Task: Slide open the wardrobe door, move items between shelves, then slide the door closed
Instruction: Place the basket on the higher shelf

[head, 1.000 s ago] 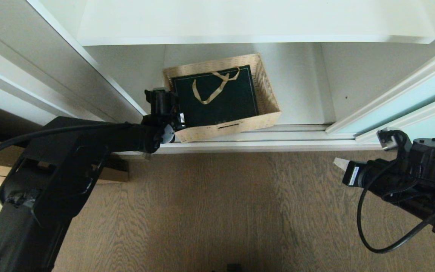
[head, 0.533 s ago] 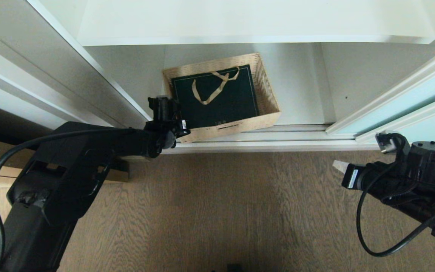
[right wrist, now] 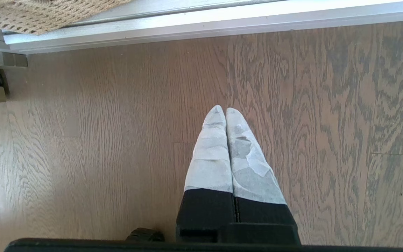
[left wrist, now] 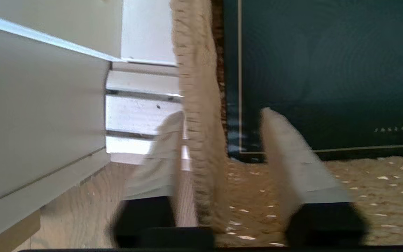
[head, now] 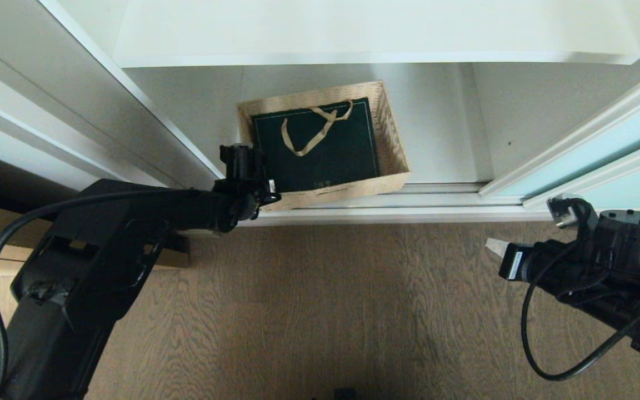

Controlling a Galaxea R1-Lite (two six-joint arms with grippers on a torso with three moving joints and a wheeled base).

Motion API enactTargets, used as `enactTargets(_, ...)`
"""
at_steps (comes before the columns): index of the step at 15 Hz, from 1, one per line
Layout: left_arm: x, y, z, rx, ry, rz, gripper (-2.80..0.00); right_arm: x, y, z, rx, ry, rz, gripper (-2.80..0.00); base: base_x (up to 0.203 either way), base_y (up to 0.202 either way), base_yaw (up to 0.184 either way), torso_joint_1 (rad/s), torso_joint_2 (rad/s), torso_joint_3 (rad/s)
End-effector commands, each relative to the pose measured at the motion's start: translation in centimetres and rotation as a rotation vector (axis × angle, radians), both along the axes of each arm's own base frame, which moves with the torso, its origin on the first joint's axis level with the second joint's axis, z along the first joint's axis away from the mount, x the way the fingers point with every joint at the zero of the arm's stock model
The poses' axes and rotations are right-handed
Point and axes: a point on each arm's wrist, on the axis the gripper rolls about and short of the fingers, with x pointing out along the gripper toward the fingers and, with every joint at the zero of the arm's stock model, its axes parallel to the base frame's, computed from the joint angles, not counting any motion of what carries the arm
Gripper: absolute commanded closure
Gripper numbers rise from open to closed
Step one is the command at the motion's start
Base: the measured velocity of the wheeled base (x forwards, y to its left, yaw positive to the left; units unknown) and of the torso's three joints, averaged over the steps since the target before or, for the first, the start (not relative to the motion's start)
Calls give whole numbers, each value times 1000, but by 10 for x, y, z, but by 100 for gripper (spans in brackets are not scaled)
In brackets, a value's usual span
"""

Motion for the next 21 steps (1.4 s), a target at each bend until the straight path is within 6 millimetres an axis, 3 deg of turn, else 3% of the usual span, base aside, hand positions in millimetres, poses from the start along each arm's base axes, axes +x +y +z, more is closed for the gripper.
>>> enactTargets(1,0,0,-2,0,20,-18,0,0,0,0,2,-3,1,0,0,0,0,0,0,0)
enactTargets(8,-5,1,10,36,9,-84,0,2,1,-2,-4,4,3,0,0,0,0,0,0,0)
enactTargets(12,-7,0,16,36,-4,-83,0,28,7,-28,-26,60,-17,0,0,0,0,0,0,0)
enactTargets(15,-16,-1,27,26,-11,-95,0,54,12,-20,-37,-14,-88,0,0,0,0,0,0,0)
enactTargets(19,-16,-2,-12,49,71,-97,0,73,18,-18,-74,2,-75,0,0,0,0,0,0,0)
enactTargets(21,-17,-2,-29,41,28,-106,0,86,24,-20,-98,-16,-61,0,0,0,0,0,0,0)
